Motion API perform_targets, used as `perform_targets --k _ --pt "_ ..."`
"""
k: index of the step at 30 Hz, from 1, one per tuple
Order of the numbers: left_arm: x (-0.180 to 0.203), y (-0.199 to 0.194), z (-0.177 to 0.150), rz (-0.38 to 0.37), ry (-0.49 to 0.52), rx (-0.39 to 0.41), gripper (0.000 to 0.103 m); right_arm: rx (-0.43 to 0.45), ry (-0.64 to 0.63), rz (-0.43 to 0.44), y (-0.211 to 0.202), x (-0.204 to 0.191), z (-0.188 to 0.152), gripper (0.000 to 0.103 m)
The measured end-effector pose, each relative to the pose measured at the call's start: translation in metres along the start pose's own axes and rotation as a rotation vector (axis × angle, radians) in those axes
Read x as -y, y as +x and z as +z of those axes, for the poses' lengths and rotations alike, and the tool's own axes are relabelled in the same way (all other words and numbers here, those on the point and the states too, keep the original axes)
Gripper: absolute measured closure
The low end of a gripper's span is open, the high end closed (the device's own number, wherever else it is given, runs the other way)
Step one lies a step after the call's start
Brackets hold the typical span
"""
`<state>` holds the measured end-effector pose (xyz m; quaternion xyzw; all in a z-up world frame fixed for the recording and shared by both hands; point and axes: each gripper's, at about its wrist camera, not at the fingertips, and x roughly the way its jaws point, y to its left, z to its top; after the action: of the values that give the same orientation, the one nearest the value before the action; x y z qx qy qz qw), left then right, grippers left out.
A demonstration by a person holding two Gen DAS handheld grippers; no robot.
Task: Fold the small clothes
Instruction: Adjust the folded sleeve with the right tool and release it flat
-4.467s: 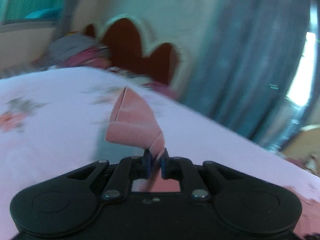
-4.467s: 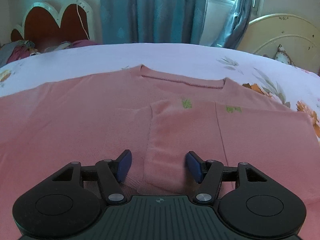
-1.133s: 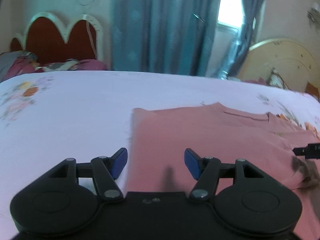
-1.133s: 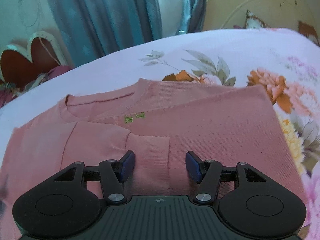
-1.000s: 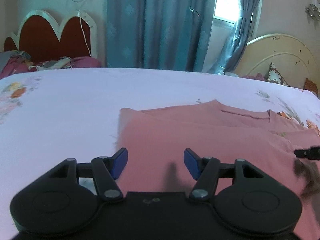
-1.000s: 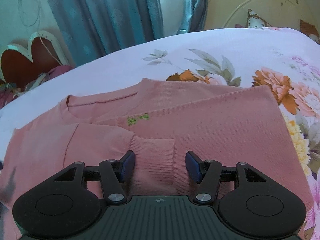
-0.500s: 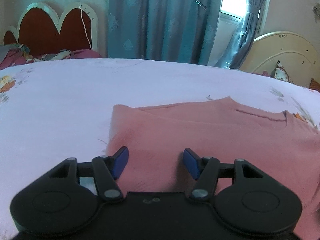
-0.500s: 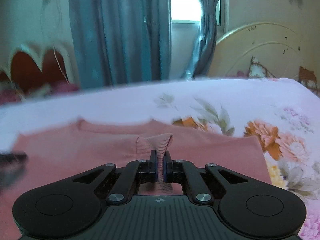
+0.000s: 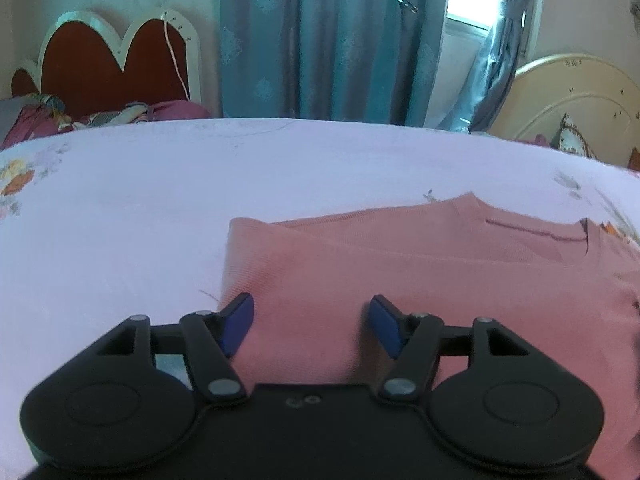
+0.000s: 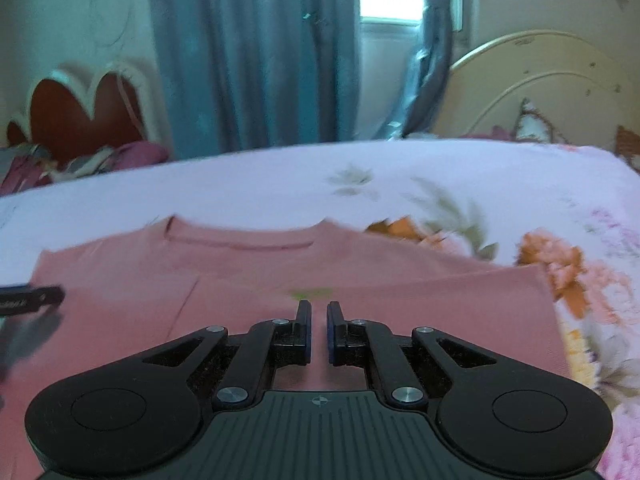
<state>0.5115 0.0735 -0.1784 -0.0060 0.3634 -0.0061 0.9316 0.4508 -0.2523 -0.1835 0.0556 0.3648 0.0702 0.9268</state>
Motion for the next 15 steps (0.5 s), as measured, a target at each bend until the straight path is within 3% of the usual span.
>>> perform_targets --k 4,5,6,8,9,12,15 --pt "0.0 0.001 -0.001 -0.004 0.018 -0.004 0.038 -0.061 -0.028 -0.002 0.016 -0.001 -0.017 0.096" --pt "0.0 0.0 0.0 -0.005 0.021 -0.007 0.038 -0.05 -0.036 -0.005 0.015 0.0 -0.019 0.092" --pt "-0.001 0.0 0.0 -0.005 0.025 -0.011 0.038 -0.056 -0.034 -0.014 0.014 0.001 -0.018 0.086" --pt "-0.002 -0.002 0.001 -0.005 0.024 -0.021 0.038 -0.045 -0.001 -0.022 0.008 0.006 -0.012 0.052" --pt "-0.002 -0.003 0.001 -0.004 0.023 -0.024 0.038 -0.016 0.015 -0.009 0.001 0.008 -0.011 0.049" --pt "-0.001 -0.007 -0.001 0.005 0.027 -0.03 0.038 0.007 0.009 -0.016 -0.007 0.007 -0.013 0.049" --pt "0.0 -0.013 -0.005 0.01 0.026 -0.036 0.038 -0.034 -0.015 -0.028 -0.004 0.004 -0.023 0.049"
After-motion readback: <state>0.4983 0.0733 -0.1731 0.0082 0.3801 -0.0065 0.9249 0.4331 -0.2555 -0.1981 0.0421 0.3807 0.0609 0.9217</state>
